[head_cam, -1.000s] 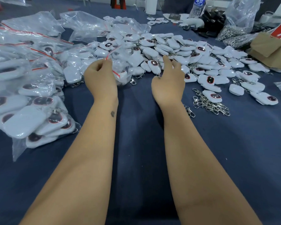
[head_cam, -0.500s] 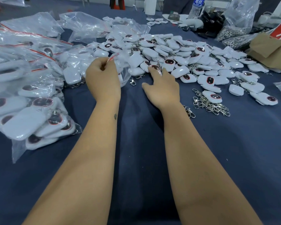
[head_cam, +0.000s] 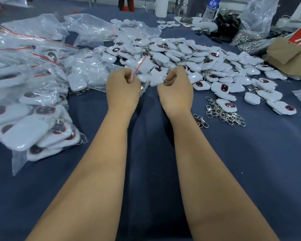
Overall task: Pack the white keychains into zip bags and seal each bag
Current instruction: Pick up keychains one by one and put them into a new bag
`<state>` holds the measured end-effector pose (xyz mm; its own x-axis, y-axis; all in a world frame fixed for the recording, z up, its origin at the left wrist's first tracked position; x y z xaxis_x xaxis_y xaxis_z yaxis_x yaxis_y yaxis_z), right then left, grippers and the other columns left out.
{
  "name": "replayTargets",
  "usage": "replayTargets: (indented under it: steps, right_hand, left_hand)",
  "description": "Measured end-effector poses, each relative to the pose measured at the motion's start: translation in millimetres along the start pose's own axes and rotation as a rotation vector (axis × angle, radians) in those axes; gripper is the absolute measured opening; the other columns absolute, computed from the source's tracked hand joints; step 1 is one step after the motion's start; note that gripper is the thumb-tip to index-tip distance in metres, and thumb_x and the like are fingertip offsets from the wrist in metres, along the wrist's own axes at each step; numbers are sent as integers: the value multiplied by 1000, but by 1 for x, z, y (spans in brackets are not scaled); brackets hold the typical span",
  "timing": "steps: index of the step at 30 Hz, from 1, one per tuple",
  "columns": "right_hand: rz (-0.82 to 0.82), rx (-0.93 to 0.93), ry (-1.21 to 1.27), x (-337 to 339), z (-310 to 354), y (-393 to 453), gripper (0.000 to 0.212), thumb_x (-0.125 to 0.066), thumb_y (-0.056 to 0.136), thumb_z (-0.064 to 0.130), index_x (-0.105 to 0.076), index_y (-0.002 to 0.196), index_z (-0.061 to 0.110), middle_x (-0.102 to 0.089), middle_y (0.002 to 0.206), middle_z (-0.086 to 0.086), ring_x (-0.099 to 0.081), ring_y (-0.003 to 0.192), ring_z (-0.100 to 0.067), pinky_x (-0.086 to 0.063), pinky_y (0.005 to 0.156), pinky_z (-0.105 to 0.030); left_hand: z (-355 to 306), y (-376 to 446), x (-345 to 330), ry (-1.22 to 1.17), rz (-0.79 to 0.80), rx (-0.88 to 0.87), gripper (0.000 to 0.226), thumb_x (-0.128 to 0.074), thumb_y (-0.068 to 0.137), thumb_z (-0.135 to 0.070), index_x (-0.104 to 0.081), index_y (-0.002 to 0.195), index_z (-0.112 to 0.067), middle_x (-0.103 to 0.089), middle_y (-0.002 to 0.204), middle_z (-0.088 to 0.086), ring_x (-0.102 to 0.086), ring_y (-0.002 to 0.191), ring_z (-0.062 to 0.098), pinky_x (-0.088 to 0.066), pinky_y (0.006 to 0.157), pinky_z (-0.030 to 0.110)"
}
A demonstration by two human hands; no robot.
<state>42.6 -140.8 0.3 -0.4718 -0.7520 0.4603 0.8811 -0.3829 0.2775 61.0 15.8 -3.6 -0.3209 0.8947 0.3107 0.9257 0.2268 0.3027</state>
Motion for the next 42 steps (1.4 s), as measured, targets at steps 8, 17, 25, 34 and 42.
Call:
replayTargets:
  steps: [8,17,25,34,42]
  right_hand:
    - [-46,-146,332,-1,-7,4,22,-61,89,4,-58,102,21,-68,85,0,-64,84,-16,-50,83,-26]
    - [-159,-79,469,9,6,2,28,-51,81,-3,-63,69,20,-58,68,5,-46,56,-3,-39,58,-17]
    - [86,174,276,-14,32,-13,35,-46,72,-10,-41,53,19,-44,62,8,-41,60,-6,-33,59,-16]
    - [-59,-60,259,5,10,-2,27,-44,80,2,-58,70,24,-61,75,10,-56,73,-14,-46,69,-30]
    - [275,-43,-425,-16,-2,1,24,-49,81,26,-67,94,18,-49,107,-1,-33,100,-24,-31,92,-36]
  left_hand:
    - [-6,-10,-1,65,-62,35,24,-51,89,-21,-50,113,-26,-61,74,-5,-59,75,20,-40,62,32]
    - [-6,-10,-14,-102,122,73,31,-46,86,-8,-71,77,-24,-53,44,-13,-42,39,3,-37,46,16]
    - [-2,-11,-19,-292,211,215,50,-52,92,-29,-53,42,-24,-46,42,-9,-42,41,10,-35,47,22]
    - [0,-9,-19,-187,168,186,23,-52,85,-18,-70,78,-5,-59,51,3,-54,54,20,-43,60,29]
    - [-4,-8,-5,84,23,45,36,-44,85,-5,-51,60,-31,-66,75,3,-64,85,32,-55,77,43]
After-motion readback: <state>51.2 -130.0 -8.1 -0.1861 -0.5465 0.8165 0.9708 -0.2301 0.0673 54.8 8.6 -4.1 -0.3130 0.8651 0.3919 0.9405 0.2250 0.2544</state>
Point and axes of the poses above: each hand's wrist, its own y-axis towards the middle knuckle, its own x-axis out of the back of the hand, z = x × y, the point moved 6 cm from there along y, towards the middle knuckle
